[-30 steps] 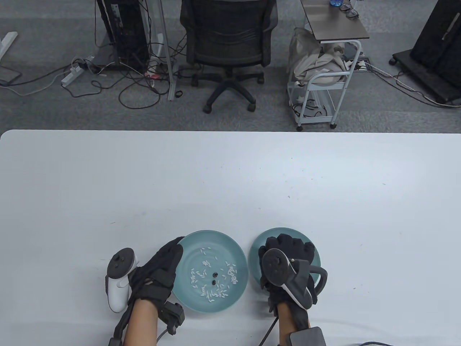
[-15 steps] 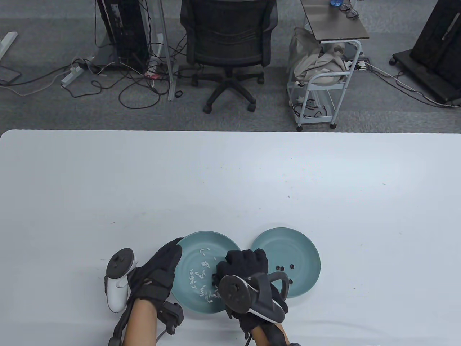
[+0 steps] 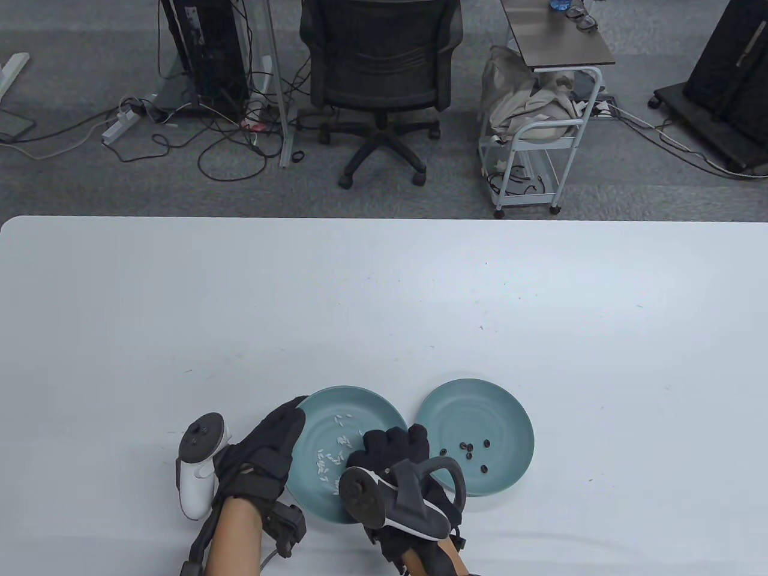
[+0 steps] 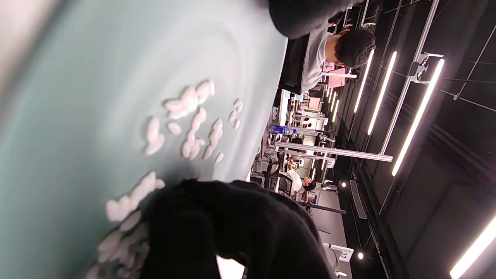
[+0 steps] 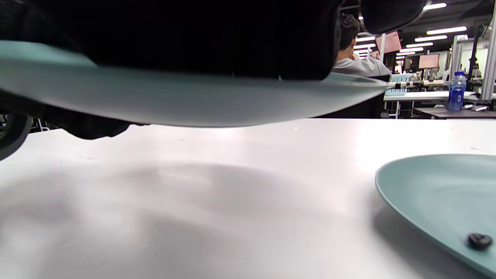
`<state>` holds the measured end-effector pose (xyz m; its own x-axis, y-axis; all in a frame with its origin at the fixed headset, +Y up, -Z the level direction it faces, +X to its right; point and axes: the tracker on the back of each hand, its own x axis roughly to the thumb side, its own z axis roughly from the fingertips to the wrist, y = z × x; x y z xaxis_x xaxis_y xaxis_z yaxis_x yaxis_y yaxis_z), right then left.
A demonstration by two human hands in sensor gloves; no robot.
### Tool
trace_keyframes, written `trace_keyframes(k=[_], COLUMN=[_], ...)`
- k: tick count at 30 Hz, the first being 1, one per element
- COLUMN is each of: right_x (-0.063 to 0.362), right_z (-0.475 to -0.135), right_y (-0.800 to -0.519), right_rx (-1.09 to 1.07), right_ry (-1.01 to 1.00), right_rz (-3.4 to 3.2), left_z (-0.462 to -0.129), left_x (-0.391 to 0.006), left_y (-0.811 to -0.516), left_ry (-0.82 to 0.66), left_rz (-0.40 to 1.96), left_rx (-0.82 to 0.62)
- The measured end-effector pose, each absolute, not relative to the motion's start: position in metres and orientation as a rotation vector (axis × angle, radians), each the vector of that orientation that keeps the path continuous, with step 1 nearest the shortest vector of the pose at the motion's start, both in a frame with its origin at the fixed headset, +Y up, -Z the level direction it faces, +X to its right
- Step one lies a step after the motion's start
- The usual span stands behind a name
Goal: Pick coffee beans with hand pinch into plate
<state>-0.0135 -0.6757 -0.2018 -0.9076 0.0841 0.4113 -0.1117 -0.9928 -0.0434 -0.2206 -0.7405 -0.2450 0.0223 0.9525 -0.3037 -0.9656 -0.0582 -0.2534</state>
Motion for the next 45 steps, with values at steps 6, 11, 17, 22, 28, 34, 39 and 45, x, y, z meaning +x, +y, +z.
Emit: trace_keyframes(k=[6,11,17,22,28,34,39,45], right_x=[-0.022,-0.028,-0.025,-0.026,-0.028,-0.028,-0.028,-0.025], right_z=[-0.199,-0.198,-0.198,-0.2,-0.199,-0.197,-0.197,-0.199], right_y=[-0.678,-0.68,-0.681,-0.684,-0.684,-0.684,-0.683,-0.683], right_rx=[0.667,0.683,0.647,0.616,0.621,0.595,0.65,0.626], right_ry=[-0.177,-0.178,-0.13,-0.082,-0.01,0.02,-0.114,-0.101], right_rz=[3.044,3.059,3.054,3.049,3.084,3.103,3.06,3.022], left_z=[-0.245,-0.245,-0.245,-0.245,-0.246,-0.245,-0.245,-0.245], left_x=[-0.222,-0.222,-0.222,-0.222,-0.222,-0.222,-0.223,-0.222], left_y=[-0.742,-0.742,-0.742,-0.742,-0.742,-0.742,-0.742,-0.742], left_ry=[0.044,0.043,0.035,0.033,0.039,0.034,0.043,0.039], left_rz=[1.588,1.579,1.58,1.578,1.572,1.573,1.589,1.581], left_rx=[-0.453,-0.454,-0.458,-0.458,-0.465,-0.465,-0.45,-0.452])
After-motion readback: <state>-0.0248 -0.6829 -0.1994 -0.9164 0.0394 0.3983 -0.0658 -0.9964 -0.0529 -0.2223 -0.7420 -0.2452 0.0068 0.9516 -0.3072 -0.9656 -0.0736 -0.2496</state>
